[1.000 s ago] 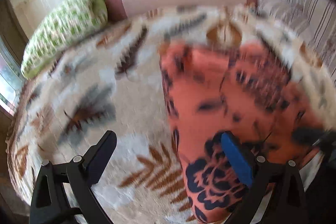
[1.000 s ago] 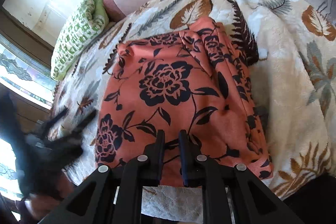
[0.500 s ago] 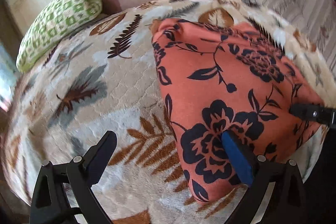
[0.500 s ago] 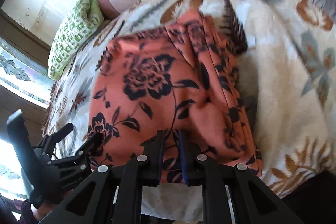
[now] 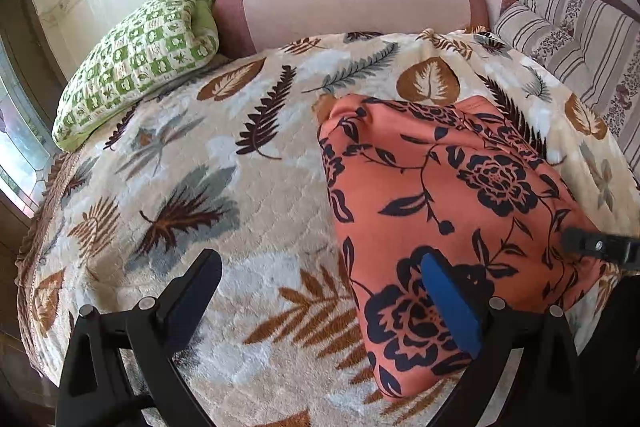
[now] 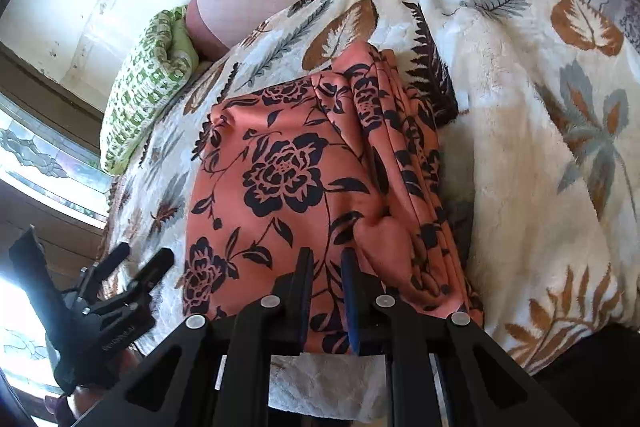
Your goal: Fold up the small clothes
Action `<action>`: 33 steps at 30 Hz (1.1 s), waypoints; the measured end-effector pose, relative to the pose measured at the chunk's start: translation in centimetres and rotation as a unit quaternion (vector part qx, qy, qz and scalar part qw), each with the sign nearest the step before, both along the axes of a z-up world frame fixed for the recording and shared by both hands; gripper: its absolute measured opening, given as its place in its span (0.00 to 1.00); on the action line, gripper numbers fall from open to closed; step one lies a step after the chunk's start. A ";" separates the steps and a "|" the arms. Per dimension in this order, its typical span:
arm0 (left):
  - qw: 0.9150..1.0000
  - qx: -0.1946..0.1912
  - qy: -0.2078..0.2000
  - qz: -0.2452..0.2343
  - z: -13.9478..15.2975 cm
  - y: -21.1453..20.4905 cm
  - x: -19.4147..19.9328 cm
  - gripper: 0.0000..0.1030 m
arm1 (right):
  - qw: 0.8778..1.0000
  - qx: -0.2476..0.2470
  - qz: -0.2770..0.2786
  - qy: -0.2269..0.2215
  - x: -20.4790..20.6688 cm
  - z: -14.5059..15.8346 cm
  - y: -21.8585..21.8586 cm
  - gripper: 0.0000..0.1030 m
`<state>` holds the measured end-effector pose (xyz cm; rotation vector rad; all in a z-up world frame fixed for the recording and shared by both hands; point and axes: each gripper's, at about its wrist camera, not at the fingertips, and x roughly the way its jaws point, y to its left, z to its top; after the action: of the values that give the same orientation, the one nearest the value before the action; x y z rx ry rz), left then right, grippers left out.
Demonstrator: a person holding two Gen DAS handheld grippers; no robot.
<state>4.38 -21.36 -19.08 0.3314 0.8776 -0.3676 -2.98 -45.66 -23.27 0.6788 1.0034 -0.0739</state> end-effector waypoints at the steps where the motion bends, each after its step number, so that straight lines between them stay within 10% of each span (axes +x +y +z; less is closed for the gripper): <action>1: 1.000 0.001 0.001 0.001 -0.1 0.0 0.1 0.97 | 1.000 0.001 0.002 0.006 0.1 -0.4 0.0 0.17; 33: 0.999 0.027 0.025 0.005 -3.1 -0.7 0.8 0.97 | 1.000 0.018 0.013 -0.002 -0.6 -3.0 -0.2 0.18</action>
<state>5.17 -22.05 -22.19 0.3693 0.9393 -0.3439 -3.57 -45.81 -26.23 0.6979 1.0109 -0.0316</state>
